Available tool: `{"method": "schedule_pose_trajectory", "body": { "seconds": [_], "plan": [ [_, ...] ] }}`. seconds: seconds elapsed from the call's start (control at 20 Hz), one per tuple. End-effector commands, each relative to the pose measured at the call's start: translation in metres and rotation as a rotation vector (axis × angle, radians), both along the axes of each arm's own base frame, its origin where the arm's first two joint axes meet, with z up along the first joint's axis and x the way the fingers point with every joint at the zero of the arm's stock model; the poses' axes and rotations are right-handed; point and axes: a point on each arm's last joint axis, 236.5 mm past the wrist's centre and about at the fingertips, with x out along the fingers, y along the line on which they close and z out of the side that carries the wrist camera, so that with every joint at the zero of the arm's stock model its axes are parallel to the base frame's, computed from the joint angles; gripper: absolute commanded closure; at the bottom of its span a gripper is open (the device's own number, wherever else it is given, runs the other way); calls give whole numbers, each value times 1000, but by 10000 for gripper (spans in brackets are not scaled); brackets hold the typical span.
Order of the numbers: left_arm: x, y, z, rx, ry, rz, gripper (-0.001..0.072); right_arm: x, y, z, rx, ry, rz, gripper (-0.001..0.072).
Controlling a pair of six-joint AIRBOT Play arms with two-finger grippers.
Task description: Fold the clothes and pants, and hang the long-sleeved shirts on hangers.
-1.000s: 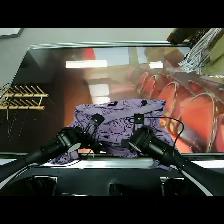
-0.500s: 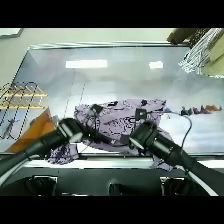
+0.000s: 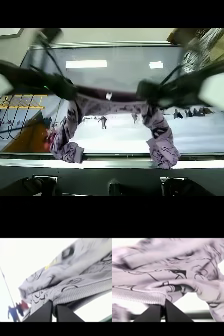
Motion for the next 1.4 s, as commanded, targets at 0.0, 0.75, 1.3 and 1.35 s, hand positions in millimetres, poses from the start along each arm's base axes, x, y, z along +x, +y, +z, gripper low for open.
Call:
{"method": "schedule_pose_trajectory", "body": {
  "seconds": [0.0,0.75,1.3,1.35],
  "plan": [
    [-21,7,86,-127,-128,-27,681,-14,-14,81,111,-168,15,675],
    [-45,15,71,-216,12,79,681,23,-14,115,125,-356,-20,675],
    [5,-16,-157,-46,496,161,684,22,-14,-142,-278,205,3,676],
    [2,-17,-177,-47,523,169,684,19,-14,-161,-282,237,-12,676]
  ]
}}
